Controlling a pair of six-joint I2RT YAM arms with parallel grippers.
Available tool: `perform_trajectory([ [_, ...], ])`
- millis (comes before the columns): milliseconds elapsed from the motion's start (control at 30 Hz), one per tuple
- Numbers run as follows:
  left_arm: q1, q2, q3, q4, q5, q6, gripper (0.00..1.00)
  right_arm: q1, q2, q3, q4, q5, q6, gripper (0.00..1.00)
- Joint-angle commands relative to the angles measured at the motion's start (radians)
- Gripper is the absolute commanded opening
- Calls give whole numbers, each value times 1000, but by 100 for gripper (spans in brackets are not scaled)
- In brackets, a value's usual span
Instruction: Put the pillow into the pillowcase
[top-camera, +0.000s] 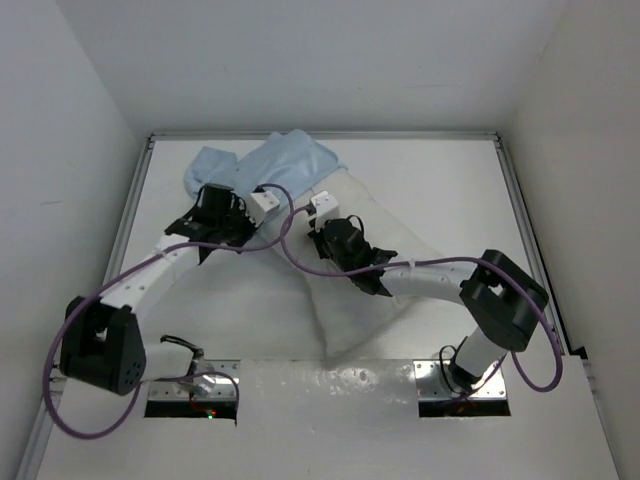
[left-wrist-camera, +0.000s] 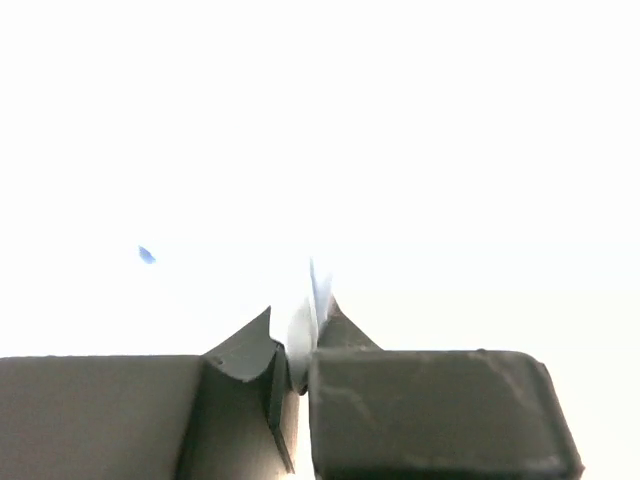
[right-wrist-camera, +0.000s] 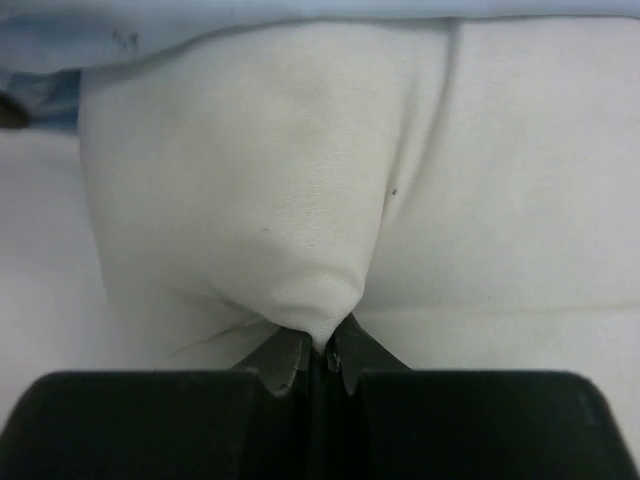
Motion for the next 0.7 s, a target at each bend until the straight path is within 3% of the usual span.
perform_trajectory([
  [0,-8,-103,106,-230,303,151,0,-11,-11,47,220,39,156,0],
  [100,-39,-107,120,-311,439,232,0,-11,4,79,360,118,220,0],
  [267,-206,-100,130,-280,417,220,0,-8,79,162,449,212,272,0],
  [367,-215,-77,166,-268,510,246,0,-7,102,156,502,257,338,0],
  [500,-214,-66,171,-283,527,275,0,5,116,108,512,223,352,0],
  [567,-212,-68,173,-315,512,285,23,9,139,55,532,132,323,0],
  [600,-205,-71,176,-335,504,291,46,9,145,-3,552,80,310,0],
  [633,-197,-77,183,-386,501,317,59,9,141,-40,608,-6,300,1],
  [667,-189,-96,188,-413,498,331,82,9,130,-85,642,-43,299,25],
])
